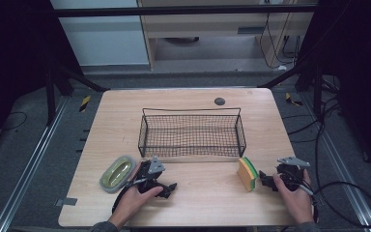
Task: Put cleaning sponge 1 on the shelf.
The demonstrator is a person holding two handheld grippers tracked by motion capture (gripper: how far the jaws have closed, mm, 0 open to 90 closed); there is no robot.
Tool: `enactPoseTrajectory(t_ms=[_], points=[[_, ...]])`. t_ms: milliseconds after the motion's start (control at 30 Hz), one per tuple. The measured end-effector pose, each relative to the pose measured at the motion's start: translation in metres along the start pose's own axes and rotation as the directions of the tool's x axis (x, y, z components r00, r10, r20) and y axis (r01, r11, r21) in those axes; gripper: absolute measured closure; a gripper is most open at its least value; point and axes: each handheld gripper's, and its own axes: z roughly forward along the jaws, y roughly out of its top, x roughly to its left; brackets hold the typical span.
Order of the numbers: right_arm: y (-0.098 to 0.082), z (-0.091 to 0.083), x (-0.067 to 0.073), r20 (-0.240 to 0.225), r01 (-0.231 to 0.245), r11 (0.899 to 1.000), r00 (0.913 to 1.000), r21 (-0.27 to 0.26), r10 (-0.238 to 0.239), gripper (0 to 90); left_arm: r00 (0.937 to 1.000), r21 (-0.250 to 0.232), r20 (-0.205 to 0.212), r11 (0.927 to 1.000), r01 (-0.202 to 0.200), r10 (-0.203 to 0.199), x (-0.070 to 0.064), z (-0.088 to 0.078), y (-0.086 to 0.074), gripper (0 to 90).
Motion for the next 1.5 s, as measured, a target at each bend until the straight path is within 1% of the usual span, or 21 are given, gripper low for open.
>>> enactPoseTrajectory(t_ms=[33,67,133,200,233,267,433,567,700,767,833,900,967,1033,1100,1133,1167,1200,1267,1333,1500], points=[[0.000,0.000,0.000,-0.001,0.000,1.000,1.0000,0.000,0.000,0.5,1.0000,0.007,0.004,1.0000,-0.006,0.006,0.000,-0.001,0.001,0.8],[0.000,0.000,0.000,-0.001,0.001,1.000,1.0000,0.000,-0.001,0.5,0.9999,-0.002,0.010,1.0000,0.002,-0.002,0.000,-0.004,0.002,3.3],[0.000,0.000,0.000,-0.001,0.001,1.000,1.0000,0.000,-0.001,0.5,0.9998,-0.022,0.021,0.9998,0.005,-0.004,-0.001,-0.007,0.004,2.6],[0.000,0.000,0.000,-0.001,0.001,1.000,1.0000,0.000,-0.001,0.5,0.9998,-0.035,0.018,0.9994,-0.007,0.008,-0.003,-0.010,0.005,2.7],[0.000,0.000,0.000,-0.002,0.001,1.000,1.0000,0.000,-0.001,0.5,0.9999,-0.049,0.010,0.9987,-0.013,0.013,-0.003,-0.016,0.006,3.0],[0.000,0.000,0.000,-0.001,0.001,1.000,1.0000,0.000,-0.001,0.5,0.9999,-0.049,0.010,0.9987,-0.013,0.013,-0.003,-0.016,0.006,3.2],[0.000,0.000,0.000,-0.002,0.001,1.000,1.0000,0.000,-0.001,0.4,0.9998,-0.076,-0.017,0.9971,-0.013,0.012,-0.003,-0.041,0.012,4.1],[0.000,0.000,0.000,-0.002,0.001,1.000,1.0000,0.000,-0.001,0.4,0.9971,-0.064,-0.071,0.9975,-0.031,0.027,0.004,-0.061,0.019,4.4],[0.000,0.000,0.000,-0.002,0.002,1.000,1.0000,0.000,-0.002,0.4,0.9905,0.002,-0.119,0.9976,-0.069,0.068,0.016,-0.081,0.028,4.9],[0.000,0.000,0.000,-0.002,0.002,1.000,1.0000,0.000,-0.002,0.4,0.9895,0.032,-0.129,0.9976,-0.062,0.065,0.023,-0.091,0.032,5.0],[0.000,0.000,0.000,-0.002,0.002,1.000,1.0000,0.000,-0.002,0.4,0.9910,0.059,-0.121,0.9970,-0.050,0.057,0.027,-0.097,0.035,5.1],[0.000,0.000,0.000,-0.002,0.001,1.000,1.0000,0.000,-0.001,0.5,0.9887,0.095,-0.133,0.9939,-0.057,0.069,0.033,-0.104,0.037,5.2],[0.000,0.000,0.000,-0.002,0.001,1.000,1.0000,0.000,-0.001,0.4,0.9829,0.141,-0.158,0.9873,-0.073,0.095,0.039,-0.109,0.038,5.3],[0.000,0.000,0.000,-0.002,0.001,1.000,1.0000,0.000,-0.001,0.5,0.9805,0.185,-0.160,0.9793,-0.083,0.114,0.044,-0.111,0.038,5.4],[0.000,0.000,0.000,-0.001,0.001,1.000,1.0000,0.000,-0.001,0.4,0.9818,0.206,-0.153,0.9753,-0.079,0.112,0.048,-0.113,0.037,5.4],[0.000,0.000,0.000,-0.001,0.001,1.000,1.0000,0.000,-0.001,0.4,0.9825,0.227,-0.146,0.9704,-0.081,0.116,0.050,-0.113,0.037,5.4],[0.000,0.000,0.000,-0.001,0.001,1.000,1.0000,0.000,-0.001,0.5,0.9825,0.228,-0.147,0.9704,-0.079,0.114,0.052,-0.113,0.037,5.4],[0.000,0.000,0.000,-0.001,0.001,1.000,1.0000,0.000,-0.001,0.4,0.9817,0.241,-0.150,0.9673,-0.078,0.117,0.053,-0.113,0.036,5.4],[0.000,0.000,0.000,-0.001,0.002,1.000,1.0000,0.000,-0.002,0.5,0.9843,0.263,-0.139,0.9622,-0.069,0.109,0.056,-0.114,0.035,5.4],[0.000,0.000,0.000,-0.002,0.002,1.000,1.0000,0.000,-0.002,0.4,0.9826,0.286,-0.144,0.9556,-0.072,0.117,0.059,-0.115,0.035,6.3],[0.000,0.000,0.000,-0.001,0.002,1.000,1.0000,0.000,-0.002,0.5,0.9844,0.305,-0.150,0.9515,-0.042,0.091,0.071,-0.120,0.031,11.9]])
